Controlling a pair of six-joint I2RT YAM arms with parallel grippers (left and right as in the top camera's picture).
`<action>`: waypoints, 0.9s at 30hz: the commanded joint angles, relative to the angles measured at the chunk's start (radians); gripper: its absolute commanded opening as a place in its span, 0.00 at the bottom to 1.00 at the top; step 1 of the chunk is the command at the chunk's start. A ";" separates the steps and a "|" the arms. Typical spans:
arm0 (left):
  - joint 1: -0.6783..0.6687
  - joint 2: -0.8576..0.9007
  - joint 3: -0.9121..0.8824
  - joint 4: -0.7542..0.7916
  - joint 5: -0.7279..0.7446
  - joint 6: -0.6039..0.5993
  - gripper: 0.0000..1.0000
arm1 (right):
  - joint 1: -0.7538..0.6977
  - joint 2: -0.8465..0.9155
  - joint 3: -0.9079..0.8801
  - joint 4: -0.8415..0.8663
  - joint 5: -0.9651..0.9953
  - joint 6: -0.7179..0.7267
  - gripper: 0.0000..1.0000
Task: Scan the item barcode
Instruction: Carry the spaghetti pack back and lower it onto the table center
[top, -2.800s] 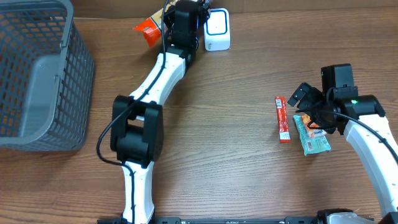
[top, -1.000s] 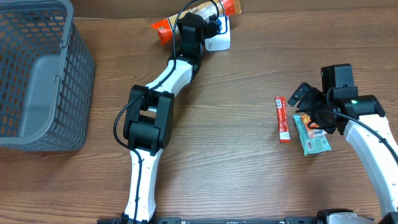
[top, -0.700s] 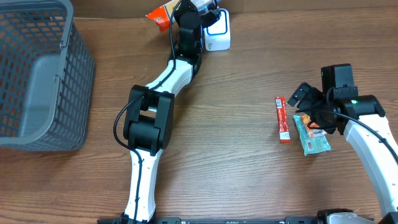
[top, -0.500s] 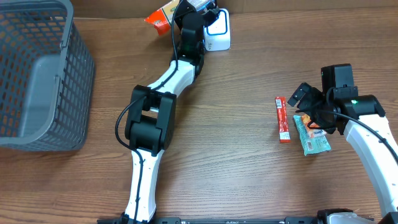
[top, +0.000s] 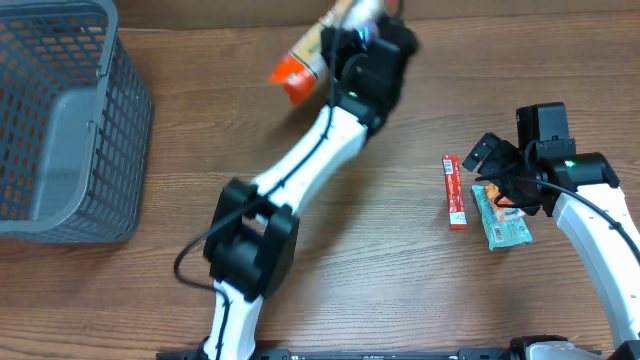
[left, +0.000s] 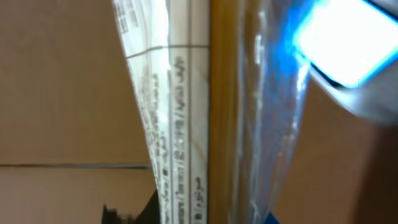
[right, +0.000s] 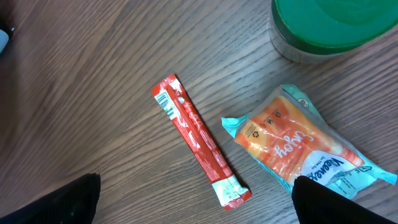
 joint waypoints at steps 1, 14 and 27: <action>-0.082 -0.138 0.035 -0.266 0.008 -0.419 0.04 | -0.002 -0.002 0.011 0.003 0.003 -0.004 1.00; -0.142 -0.206 -0.004 -0.902 0.806 -1.336 0.04 | -0.002 -0.002 0.011 0.003 0.003 -0.004 1.00; -0.190 -0.195 -0.221 -0.711 0.935 -1.604 0.05 | -0.002 -0.002 0.011 0.003 0.003 -0.004 1.00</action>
